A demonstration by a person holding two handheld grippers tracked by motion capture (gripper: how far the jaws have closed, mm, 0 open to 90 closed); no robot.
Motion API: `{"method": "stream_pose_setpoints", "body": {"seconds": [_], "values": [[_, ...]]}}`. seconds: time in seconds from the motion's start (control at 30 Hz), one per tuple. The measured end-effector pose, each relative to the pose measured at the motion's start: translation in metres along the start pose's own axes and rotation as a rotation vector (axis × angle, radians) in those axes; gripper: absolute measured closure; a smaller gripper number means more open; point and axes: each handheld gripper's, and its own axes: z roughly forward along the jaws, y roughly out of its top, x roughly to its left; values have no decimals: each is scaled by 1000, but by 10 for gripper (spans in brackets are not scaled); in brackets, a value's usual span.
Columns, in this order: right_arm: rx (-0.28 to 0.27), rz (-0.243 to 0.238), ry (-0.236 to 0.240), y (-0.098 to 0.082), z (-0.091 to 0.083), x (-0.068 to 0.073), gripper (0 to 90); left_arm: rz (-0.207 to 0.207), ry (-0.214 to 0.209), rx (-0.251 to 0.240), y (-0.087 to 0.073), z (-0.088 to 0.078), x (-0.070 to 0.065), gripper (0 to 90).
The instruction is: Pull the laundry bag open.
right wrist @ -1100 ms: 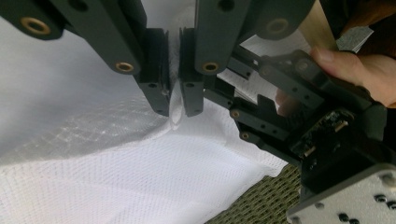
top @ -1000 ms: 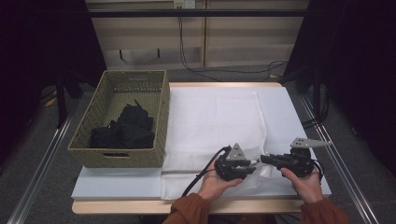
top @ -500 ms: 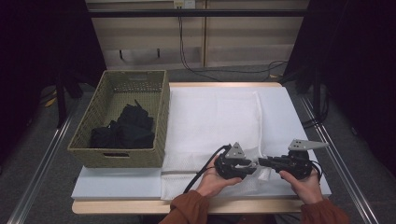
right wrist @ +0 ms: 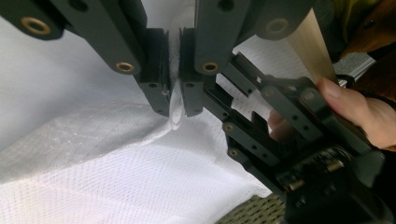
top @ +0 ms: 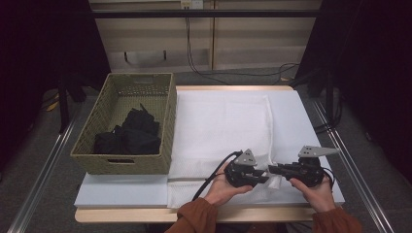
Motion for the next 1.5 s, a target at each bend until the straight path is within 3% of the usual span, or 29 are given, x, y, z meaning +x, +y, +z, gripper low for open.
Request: {"method": "stream_pose_setpoints", "body": {"seconds": [0.17,0.33,0.43,0.7,0.77,0.97,1.03,1.13,1.27,1.5], "values": [[-3,-4,-2,0,-1,1,850,-18,-7,9,4,1,2,769],[2,-3,0,-1,-1,0,850,-11,-26,38,3,3,3,727],[3,-12,3,-1,0,1,848,-27,-32,27,3,4,4,714],[12,-15,11,-2,0,2,847,-55,-23,40,3,4,8,829],[14,-16,19,-2,1,2,847,-45,-6,50,3,4,8,836],[21,-23,25,-3,2,2,848,-54,-9,71,3,7,9,838],[20,-18,27,-3,1,2,849,-64,-5,49,3,9,9,834],[21,-11,41,-3,2,2,849,-55,8,60,5,9,8,816],[29,-23,38,-4,3,3,850,-48,-4,68,5,10,8,839],[17,7,33,-5,2,0,818,-51,19,68,6,9,5,859]]}}
